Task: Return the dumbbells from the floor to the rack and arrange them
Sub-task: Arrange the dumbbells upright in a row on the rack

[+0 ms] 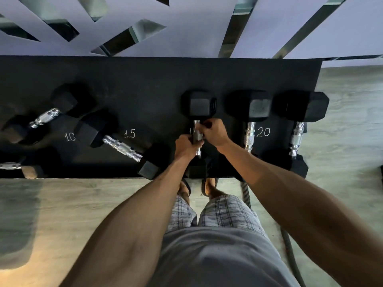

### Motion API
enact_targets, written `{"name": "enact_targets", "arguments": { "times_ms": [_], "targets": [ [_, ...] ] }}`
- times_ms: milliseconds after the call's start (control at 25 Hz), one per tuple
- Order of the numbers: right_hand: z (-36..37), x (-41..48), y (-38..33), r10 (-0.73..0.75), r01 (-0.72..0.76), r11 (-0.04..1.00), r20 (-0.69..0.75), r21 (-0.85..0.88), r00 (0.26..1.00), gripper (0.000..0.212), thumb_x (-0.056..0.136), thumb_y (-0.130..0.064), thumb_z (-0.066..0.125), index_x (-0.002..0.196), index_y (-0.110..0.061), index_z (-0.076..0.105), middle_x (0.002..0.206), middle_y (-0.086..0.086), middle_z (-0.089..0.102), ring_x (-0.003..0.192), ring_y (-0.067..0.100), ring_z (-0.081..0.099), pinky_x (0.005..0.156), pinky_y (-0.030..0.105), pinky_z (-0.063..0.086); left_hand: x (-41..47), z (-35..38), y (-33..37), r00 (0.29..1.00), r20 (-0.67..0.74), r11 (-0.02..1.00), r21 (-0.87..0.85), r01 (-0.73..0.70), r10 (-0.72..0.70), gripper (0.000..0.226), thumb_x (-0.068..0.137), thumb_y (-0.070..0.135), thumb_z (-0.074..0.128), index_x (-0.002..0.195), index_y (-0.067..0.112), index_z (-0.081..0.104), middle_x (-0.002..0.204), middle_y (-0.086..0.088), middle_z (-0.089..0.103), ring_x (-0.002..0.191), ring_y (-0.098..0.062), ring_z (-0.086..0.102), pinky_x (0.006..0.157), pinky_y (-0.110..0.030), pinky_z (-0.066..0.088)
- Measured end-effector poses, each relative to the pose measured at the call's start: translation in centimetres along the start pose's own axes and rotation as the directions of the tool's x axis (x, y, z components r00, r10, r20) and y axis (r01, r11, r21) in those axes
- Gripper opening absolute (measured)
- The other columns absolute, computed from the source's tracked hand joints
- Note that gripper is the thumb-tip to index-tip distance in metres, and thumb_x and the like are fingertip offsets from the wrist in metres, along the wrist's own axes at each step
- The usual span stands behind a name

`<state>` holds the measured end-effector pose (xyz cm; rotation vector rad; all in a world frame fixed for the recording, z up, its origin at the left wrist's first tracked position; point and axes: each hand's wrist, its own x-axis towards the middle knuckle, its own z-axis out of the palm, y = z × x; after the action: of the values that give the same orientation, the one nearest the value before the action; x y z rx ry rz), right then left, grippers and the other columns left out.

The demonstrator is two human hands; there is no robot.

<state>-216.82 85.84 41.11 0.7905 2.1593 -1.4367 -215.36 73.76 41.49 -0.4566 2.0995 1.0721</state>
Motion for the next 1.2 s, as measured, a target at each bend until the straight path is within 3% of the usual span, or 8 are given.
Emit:
{"name": "enact_targets", "arguments": {
  "times_ms": [120, 200, 440, 600, 800, 1040, 1200],
  "targets": [
    [0.4, -0.9, 0.4, -0.018, 0.018, 1.0, 0.014, 0.002, 1.0, 0.017, 0.089, -0.023, 0.067, 0.085, -0.008, 0.073, 0.074, -0.005, 0.067, 0.07, 0.005, 0.063, 0.059, 0.014, 0.043, -0.6, 0.1, -0.9, 1.0, 0.008, 1.0, -0.015, -0.013, 0.013, 0.033, 0.085, 0.025, 0.074, 0.111, 0.005, 0.071, 0.104, -0.012, 0.073, 0.099, -0.023, 0.069, 0.073, -0.021, 0.045],
    [0.5, -1.0, 0.5, -0.024, 0.024, 1.0, 0.01, 0.018, 1.0, 0.016, 0.09, -0.023, 0.067, 0.084, -0.009, 0.072, 0.074, -0.005, 0.067, 0.072, 0.007, 0.063, 0.058, 0.012, 0.042, -0.5, 0.2, -0.8, 1.0, 0.012, 1.0, -0.01, 0.001, -0.001, 0.034, 0.086, 0.025, 0.073, 0.113, 0.005, 0.069, 0.107, -0.013, 0.072, 0.1, -0.023, 0.069, 0.074, -0.022, 0.045],
    [0.6, -1.5, 0.1, -0.008, 0.008, 0.998, -0.002, 0.066, 1.0, 0.013, 0.088, -0.019, 0.068, 0.089, -0.007, 0.071, 0.083, 0.003, 0.07, 0.081, 0.017, 0.066, 0.068, 0.026, 0.048, -1.0, 0.5, -0.3, 1.0, -0.012, 0.997, 0.069, -0.027, 0.028, 0.038, 0.089, 0.025, 0.069, 0.119, 0.003, 0.063, 0.113, -0.013, 0.069, 0.102, -0.025, 0.067, 0.072, -0.024, 0.046],
    [0.2, -1.5, -1.3, -0.047, 0.046, 0.997, 0.008, 0.068, 0.999, 0.015, 0.088, -0.016, 0.067, 0.074, -0.015, 0.064, 0.075, -0.002, 0.066, 0.076, 0.014, 0.063, 0.064, 0.023, 0.045, -1.0, -0.6, 0.5, 0.998, -0.01, 0.997, 0.05, -0.064, 0.064, 0.034, 0.089, 0.021, 0.069, 0.118, 0.004, 0.063, 0.111, -0.012, 0.069, 0.103, -0.023, 0.067, 0.075, -0.022, 0.045],
    [0.3, 0.3, -2.3, -0.037, 0.036, 0.999, -0.027, -0.02, 0.999, 0.021, 0.089, -0.018, 0.066, 0.086, 0.002, 0.068, 0.084, 0.013, 0.071, 0.081, 0.022, 0.066, 0.071, 0.035, 0.052, 0.1, -1.4, 1.5, 0.998, -0.006, 0.997, 0.052, -0.061, 0.061, 0.034, 0.089, 0.021, 0.069, 0.119, 0.004, 0.065, 0.114, -0.012, 0.07, 0.107, -0.023, 0.066, 0.076, -0.021, 0.042],
    [1.1, -1.1, -0.3, -0.025, 0.025, 0.998, 0.01, -0.052, 1.0, 0.024, 0.091, -0.019, 0.064, 0.079, 0.001, 0.067, 0.073, 0.006, 0.066, 0.068, 0.016, 0.061, 0.063, 0.029, 0.045, 0.0, -0.5, -0.5, 0.999, 0.029, 0.995, 0.098, -0.024, 0.021, 0.037, 0.087, 0.026, 0.07, 0.118, 0.004, 0.066, 0.113, -0.014, 0.07, 0.106, -0.026, 0.066, 0.079, -0.027, 0.049],
    [1.3, -1.5, -0.3, -0.015, 0.018, 0.994, 0.021, -0.11, 1.0, 0.025, 0.092, -0.025, 0.062, 0.095, 0.0, 0.067, 0.084, 0.007, 0.068, 0.078, 0.02, 0.063, 0.068, 0.03, 0.045, -0.6, -0.3, -0.4, 0.999, 0.05, 0.989, 0.148, -0.008, 0.001, 0.039, 0.09, 0.029, 0.066, 0.121, 0.004, 0.064, 0.116, -0.015, 0.069, 0.107, -0.028, 0.066, 0.076, -0.027, 0.047]
  ]
}}
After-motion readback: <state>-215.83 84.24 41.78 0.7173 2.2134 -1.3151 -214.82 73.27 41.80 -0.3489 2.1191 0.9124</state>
